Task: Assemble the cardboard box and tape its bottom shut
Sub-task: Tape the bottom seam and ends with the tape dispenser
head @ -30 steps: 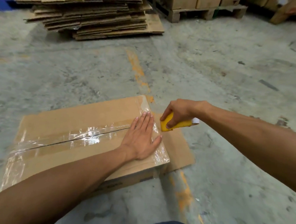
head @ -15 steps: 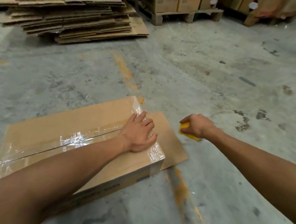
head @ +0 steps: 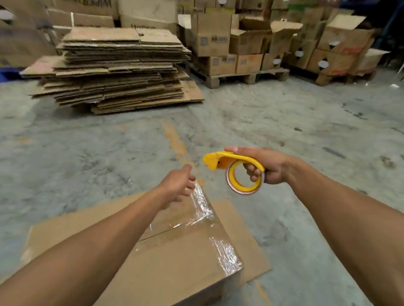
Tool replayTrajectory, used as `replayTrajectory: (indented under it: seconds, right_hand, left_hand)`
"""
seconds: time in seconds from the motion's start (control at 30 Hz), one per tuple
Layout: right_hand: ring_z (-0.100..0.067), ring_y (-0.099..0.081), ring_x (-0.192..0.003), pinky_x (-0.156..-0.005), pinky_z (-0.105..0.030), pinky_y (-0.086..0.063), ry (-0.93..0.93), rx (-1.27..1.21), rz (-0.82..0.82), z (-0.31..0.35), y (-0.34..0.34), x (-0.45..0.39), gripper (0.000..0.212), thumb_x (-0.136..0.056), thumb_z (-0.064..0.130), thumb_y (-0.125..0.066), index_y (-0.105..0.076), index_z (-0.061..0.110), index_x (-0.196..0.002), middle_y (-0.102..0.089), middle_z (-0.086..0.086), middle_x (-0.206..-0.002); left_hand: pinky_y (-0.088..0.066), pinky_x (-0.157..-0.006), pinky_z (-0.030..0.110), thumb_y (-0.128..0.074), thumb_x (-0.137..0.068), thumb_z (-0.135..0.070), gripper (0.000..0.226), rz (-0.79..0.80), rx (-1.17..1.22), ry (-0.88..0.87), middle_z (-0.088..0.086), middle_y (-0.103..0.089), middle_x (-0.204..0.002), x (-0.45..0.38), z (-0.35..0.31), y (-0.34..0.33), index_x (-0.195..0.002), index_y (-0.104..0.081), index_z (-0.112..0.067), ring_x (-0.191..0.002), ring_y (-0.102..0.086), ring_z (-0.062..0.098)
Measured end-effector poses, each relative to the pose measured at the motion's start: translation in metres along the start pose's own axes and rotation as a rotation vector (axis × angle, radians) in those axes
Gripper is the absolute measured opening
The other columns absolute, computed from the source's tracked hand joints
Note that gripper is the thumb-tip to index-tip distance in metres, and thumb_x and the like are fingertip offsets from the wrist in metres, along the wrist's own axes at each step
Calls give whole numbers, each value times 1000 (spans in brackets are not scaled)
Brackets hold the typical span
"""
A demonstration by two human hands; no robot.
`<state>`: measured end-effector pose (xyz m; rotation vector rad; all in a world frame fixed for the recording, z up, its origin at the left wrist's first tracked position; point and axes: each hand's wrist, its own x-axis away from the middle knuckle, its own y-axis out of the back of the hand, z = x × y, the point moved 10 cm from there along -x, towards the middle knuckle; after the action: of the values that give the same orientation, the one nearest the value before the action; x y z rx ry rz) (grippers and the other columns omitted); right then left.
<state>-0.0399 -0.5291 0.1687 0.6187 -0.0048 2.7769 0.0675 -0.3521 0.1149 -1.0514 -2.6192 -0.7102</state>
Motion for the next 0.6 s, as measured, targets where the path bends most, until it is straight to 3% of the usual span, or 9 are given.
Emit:
replayTrajectory:
  seconds: [0.1,0.23,0.47,0.6]
  right_hand:
    - [-5,-27,-31,-35,-18,-30,-1,-96,125,17,-37,-9,26,-94,39,-56,-73,33,-112,-32,4,-41]
    - [-5,-26,-32,-35,-18,-30,2,-93,267,18,-90,-19,31,-87,43,-58,-72,36,-113,-31,5,-41]
    - [-7,-31,-31,-37,-18,-31,32,-81,361,18,-123,-20,39,-75,44,-70,-74,34,-112,-32,2,-39]
    - [-6,-31,-31,-36,-18,-31,62,-142,407,19,-122,-22,67,-54,49,-90,-72,32,-117,-34,3,-39]
  left_hand:
    - [-51,-72,32,-32,-99,-56,57,180,382,252,9,-71,-105,19,15,20,-114,-63,-10,-86,-69,25]
    - [-53,-62,31,-47,-97,-49,45,230,673,319,12,-69,-100,38,25,44,-113,-61,-9,-80,-68,28]
    - [-53,-53,26,-54,-93,-50,41,306,809,361,9,-63,-75,59,42,55,-100,-59,-10,-65,-64,23]
    - [-53,-51,24,-59,-93,-40,31,350,831,363,7,-64,-75,64,41,52,-96,-59,-9,-65,-64,21]
